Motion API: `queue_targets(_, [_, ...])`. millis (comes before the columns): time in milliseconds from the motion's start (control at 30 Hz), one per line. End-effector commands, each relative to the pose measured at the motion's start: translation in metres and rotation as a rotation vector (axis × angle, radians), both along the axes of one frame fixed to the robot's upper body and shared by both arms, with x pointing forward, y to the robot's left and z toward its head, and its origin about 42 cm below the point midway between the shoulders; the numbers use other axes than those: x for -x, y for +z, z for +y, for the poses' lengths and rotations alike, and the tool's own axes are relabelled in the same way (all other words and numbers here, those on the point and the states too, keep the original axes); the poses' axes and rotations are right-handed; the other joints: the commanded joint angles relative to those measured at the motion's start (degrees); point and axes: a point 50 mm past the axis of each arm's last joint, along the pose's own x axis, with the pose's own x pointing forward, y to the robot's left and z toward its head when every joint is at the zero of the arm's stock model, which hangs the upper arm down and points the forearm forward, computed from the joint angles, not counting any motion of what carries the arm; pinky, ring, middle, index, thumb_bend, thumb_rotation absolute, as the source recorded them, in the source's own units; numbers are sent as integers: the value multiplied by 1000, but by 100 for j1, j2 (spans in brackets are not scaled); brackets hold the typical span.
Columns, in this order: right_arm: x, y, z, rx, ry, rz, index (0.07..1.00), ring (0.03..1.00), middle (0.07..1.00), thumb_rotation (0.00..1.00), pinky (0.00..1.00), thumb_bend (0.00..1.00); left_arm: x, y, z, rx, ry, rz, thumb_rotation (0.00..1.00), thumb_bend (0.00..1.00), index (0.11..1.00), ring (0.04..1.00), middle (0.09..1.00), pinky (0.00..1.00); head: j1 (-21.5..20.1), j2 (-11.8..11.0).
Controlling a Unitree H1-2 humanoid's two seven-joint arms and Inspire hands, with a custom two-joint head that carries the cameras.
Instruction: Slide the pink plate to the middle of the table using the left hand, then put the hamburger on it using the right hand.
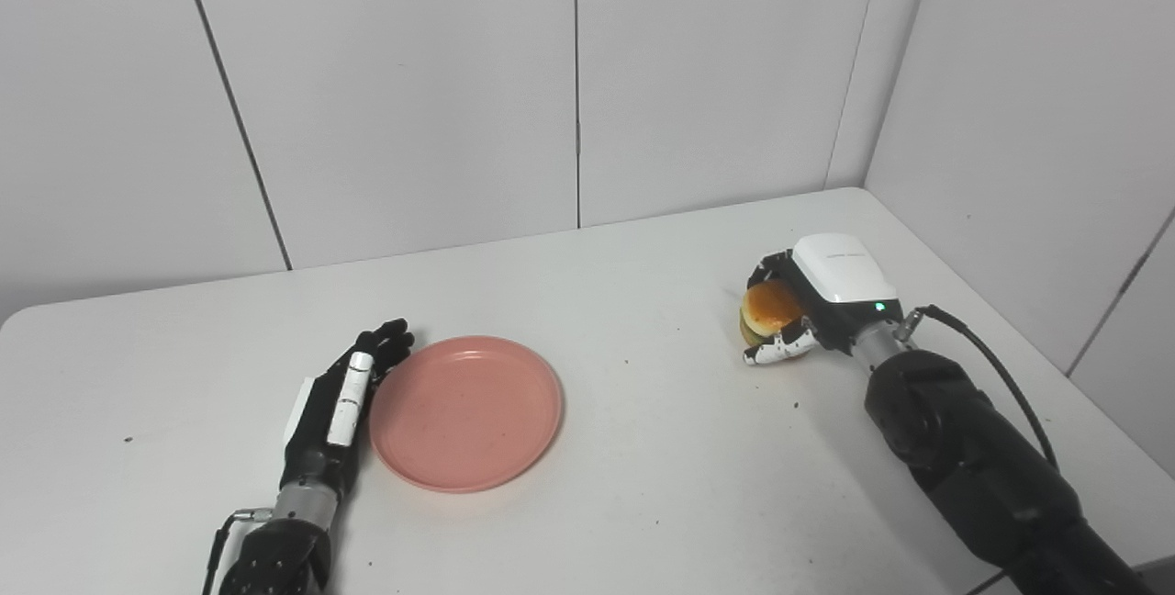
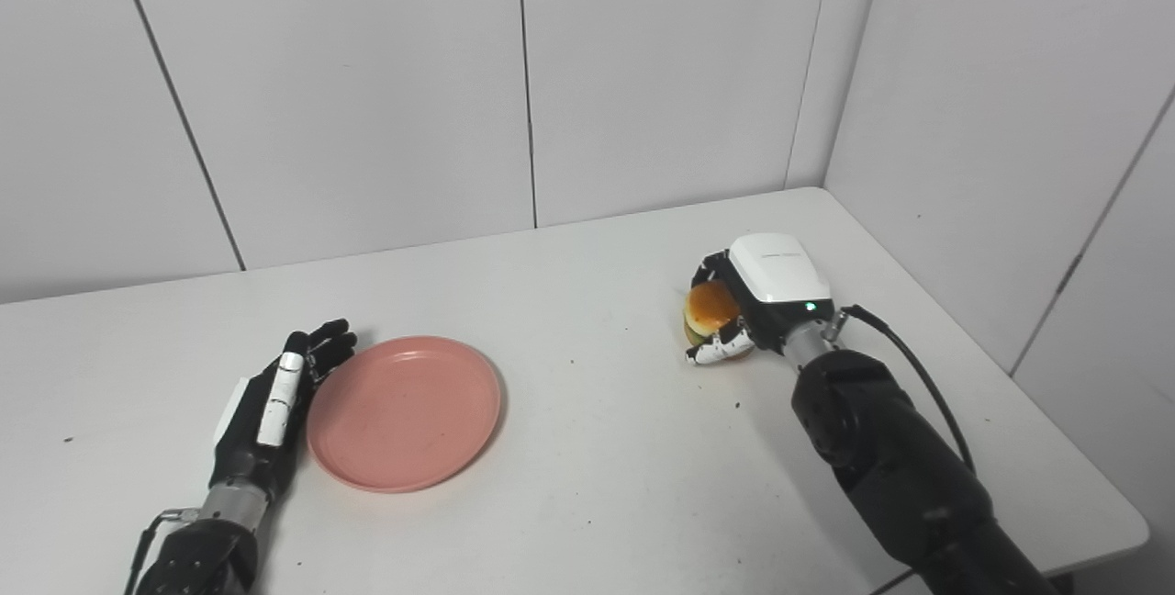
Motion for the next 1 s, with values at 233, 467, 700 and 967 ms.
queue_targets(233, [0,60,31,-26,99,-151,491,430,501,144,359,507,15,-30,-15,-12,-13,122,958,700,752,838,809,815,272,21])
queue_targets(467, [-6,76,63,-39,186,-193,508,423,469,75,348,513,14,-32,-24,-27,-6,120,969,753,767,852,818,811,582,8])
queue_targets(700, [-11,79,93,-65,251,-188,519,460,462,6,381,521,13,-30,-32,-11,-3,120,962,758,765,850,815,814,906,-18])
queue_targets(967, [-13,68,134,-98,343,-161,521,438,455,4,352,521,14,-28,-45,0,-7,124,960,752,763,856,817,831,1230,-62])
